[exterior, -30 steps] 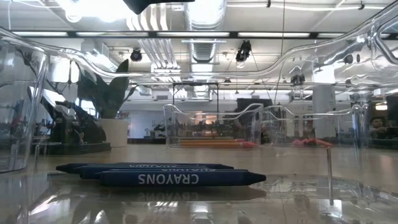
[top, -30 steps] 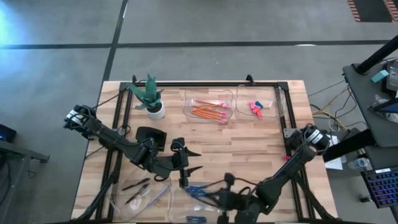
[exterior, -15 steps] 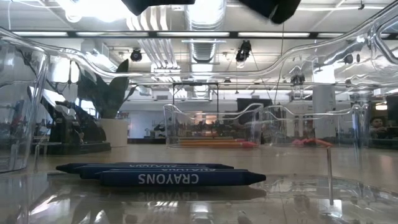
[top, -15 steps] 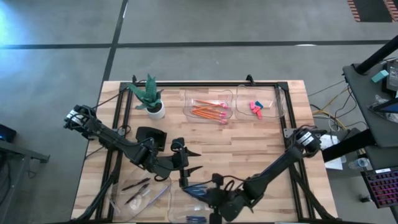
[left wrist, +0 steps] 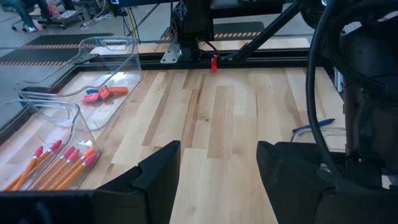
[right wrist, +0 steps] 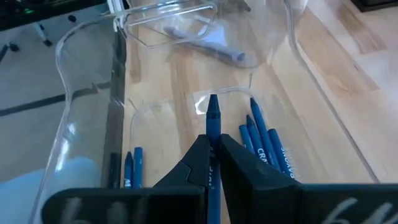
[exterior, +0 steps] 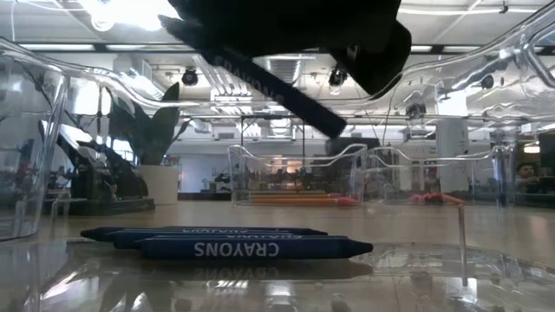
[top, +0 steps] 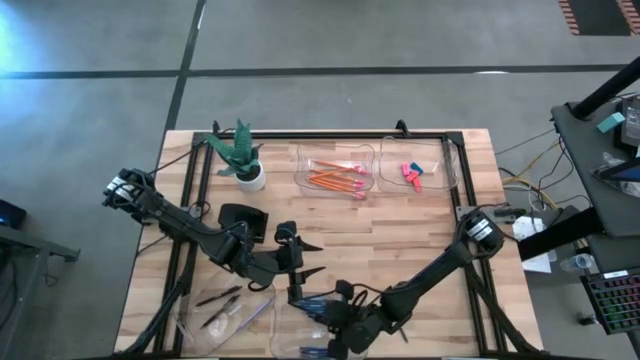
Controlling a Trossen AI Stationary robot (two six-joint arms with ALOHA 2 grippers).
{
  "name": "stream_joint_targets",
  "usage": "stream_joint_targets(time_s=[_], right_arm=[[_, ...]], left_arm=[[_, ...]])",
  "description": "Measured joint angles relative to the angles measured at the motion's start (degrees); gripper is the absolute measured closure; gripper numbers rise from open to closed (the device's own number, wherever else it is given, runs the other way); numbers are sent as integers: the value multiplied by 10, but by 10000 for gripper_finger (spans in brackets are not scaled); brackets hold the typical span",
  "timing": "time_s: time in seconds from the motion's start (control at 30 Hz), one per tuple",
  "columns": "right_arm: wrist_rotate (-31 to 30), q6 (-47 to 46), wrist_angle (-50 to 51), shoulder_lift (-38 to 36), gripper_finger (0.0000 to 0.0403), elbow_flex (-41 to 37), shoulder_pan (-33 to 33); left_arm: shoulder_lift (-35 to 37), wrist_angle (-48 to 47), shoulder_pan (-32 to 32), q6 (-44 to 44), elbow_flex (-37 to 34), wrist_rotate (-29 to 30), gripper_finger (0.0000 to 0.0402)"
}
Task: Sort crayons/erasers/pens/pencils in bins
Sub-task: Put the blue crayon into the bottom right transparent bin
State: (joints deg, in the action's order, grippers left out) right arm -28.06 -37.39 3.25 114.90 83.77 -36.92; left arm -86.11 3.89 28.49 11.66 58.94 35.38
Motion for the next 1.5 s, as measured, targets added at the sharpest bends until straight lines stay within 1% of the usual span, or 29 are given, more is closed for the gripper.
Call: stream_joint_targets(time_s=[0.27, 0.63, 0.73, 1.07, 1.2, 1.33, 1.5], right_arm=[[13, 1, 2, 7, 387, 0, 1], [11, 0, 2, 7, 386, 0, 3], [11, 0, 2, 7, 373, 0, 4], [11, -1, 7, -1, 299, 0, 5], [18, -1, 62, -31, 280, 21, 4], [32, -11, 170, -75, 270, 51, -8], [44, -98, 288, -116, 270, 70, -46]], left_arm=[[0, 0, 0, 0, 0, 0, 204], [0, 0, 0, 0, 0, 0, 204], [0, -1, 0, 0, 0, 0, 204], [0, -1, 0, 0, -1, 0, 204], [0, -2, 0, 0, -1, 0, 204], [0, -2, 0, 0, -2, 0, 204], [0, -2, 0, 0, -2, 0, 204]])
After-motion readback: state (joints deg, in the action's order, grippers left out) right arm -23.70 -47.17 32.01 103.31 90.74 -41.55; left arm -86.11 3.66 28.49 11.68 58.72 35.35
